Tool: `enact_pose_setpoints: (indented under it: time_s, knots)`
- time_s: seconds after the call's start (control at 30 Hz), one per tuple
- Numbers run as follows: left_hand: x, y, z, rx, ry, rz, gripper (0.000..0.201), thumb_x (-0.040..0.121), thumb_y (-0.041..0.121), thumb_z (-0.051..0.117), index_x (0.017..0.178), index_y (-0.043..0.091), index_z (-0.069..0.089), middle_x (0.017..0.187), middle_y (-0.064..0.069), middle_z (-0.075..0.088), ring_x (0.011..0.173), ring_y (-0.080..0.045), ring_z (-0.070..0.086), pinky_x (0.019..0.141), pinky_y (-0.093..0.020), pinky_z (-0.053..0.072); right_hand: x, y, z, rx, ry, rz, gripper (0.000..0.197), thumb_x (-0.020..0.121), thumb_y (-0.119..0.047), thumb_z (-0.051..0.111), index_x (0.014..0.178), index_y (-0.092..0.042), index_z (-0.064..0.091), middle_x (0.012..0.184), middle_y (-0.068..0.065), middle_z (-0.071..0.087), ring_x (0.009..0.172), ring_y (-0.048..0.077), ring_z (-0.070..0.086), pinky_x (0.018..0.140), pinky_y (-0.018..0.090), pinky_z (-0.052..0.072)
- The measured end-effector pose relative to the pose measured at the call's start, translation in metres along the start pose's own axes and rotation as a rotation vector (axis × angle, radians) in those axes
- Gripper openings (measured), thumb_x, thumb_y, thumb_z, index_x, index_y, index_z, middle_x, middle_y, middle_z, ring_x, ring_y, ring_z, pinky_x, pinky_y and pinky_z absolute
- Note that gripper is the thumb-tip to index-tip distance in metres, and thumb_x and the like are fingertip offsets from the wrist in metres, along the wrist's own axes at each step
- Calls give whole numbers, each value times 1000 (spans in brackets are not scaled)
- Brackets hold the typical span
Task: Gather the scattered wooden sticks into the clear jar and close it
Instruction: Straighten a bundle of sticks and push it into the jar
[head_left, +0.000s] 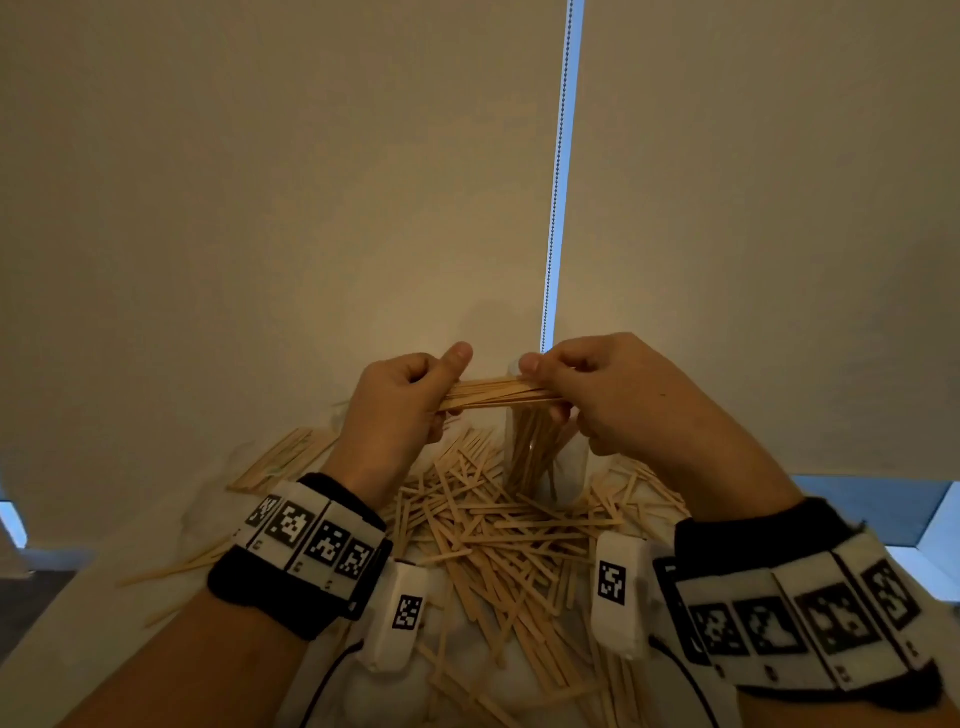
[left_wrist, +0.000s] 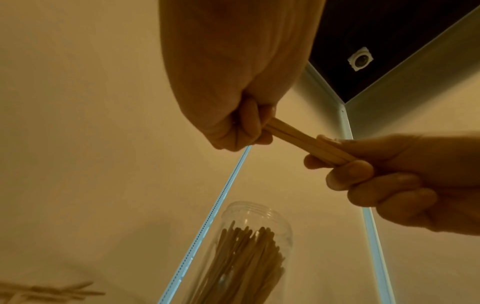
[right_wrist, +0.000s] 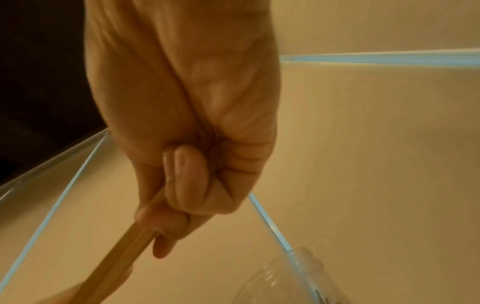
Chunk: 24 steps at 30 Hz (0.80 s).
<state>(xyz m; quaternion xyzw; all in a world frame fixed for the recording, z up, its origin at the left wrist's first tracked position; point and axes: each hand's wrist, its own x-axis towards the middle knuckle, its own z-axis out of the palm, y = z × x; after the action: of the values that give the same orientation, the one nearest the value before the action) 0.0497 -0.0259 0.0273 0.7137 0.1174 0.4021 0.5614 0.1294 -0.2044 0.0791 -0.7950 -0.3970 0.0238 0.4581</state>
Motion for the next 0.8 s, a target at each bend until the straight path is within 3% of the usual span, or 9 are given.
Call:
enact_pose_setpoints:
  time_s: [0.1, 0.17, 0.27, 0.37, 0.43, 0.5, 0.6, 0.7, 0.8]
  knots:
    - [-1, -3, 6, -113, 20, -31, 47, 92, 44, 67, 66, 6, 58, 56, -4, 45, 45, -13, 39, 48, -23, 40, 1, 0, 0, 117, -21, 25, 37, 94, -53, 57, 90, -21, 75, 61, -2, 61, 47, 10, 49, 48, 25, 41]
    - [-2, -3, 13, -137, -10, -67, 48, 93, 44, 67, 73, 0, 59, 59, -6, 45, 47, -13, 39, 49, -24, 40, 4, 2, 3, 85, 17, 25, 36, 95, -51, 56, 90, -20, 73, 61, -2, 61, 52, 11, 51, 57, 31, 44]
    - [3, 0, 23, -205, -106, -174, 44, 95, 47, 61, 81, 6, 63, 61, -2, 52, 52, -13, 44, 47, -21, 39, 7, 3, 0, 55, 122, 60, 33, 97, -45, 56, 85, -17, 71, 70, 4, 66, 59, 16, 57, 70, 41, 51]
    - [16, 5, 27, -240, -128, -273, 48, 95, 60, 51, 107, 15, 63, 89, -2, 69, 70, -14, 57, 59, -27, 46, 9, 8, -14, 7, 307, 97, 31, 99, -43, 54, 87, -18, 67, 74, 0, 65, 69, 19, 62, 68, 36, 51]
    - [23, 0, 32, -188, -105, -267, 54, 88, 67, 55, 123, 25, 54, 113, -2, 66, 87, -15, 61, 70, -32, 51, 10, 13, -23, -106, 446, 103, 31, 100, -42, 50, 87, -18, 64, 70, -3, 60, 72, 20, 60, 63, 30, 40]
    - [26, -7, 37, -75, -145, -224, 76, 79, 68, 65, 140, 31, 40, 129, -1, 56, 106, -11, 59, 86, -34, 54, 14, 19, -26, -238, 526, 112, 31, 101, -40, 49, 88, -16, 65, 71, -2, 59, 77, 24, 59, 67, 30, 39]
    - [31, -23, 47, 100, -304, -185, 119, 64, 64, 82, 155, 40, 10, 145, 1, 40, 128, -16, 49, 107, -41, 44, 36, 25, -17, -442, 480, 101, 32, 97, -37, 54, 90, -9, 68, 82, 12, 67, 87, 35, 62, 68, 33, 42]
    - [40, -33, 59, 165, -463, -174, 148, 59, 44, 93, 157, 29, -17, 144, 5, 40, 133, -13, 45, 110, -32, 37, 62, 26, -1, -764, 352, 52, 22, 96, -30, 57, 95, -10, 66, 94, 14, 69, 91, 35, 64, 65, 30, 36]
    - [48, -37, 69, 181, -525, -162, 148, 63, 26, 93, 155, 23, -23, 137, 11, 48, 124, -12, 51, 110, -39, 40, 80, 20, 12, -1004, 209, 1, 18, 96, -24, 56, 105, -11, 64, 101, 10, 67, 92, 30, 65, 65, 31, 38]
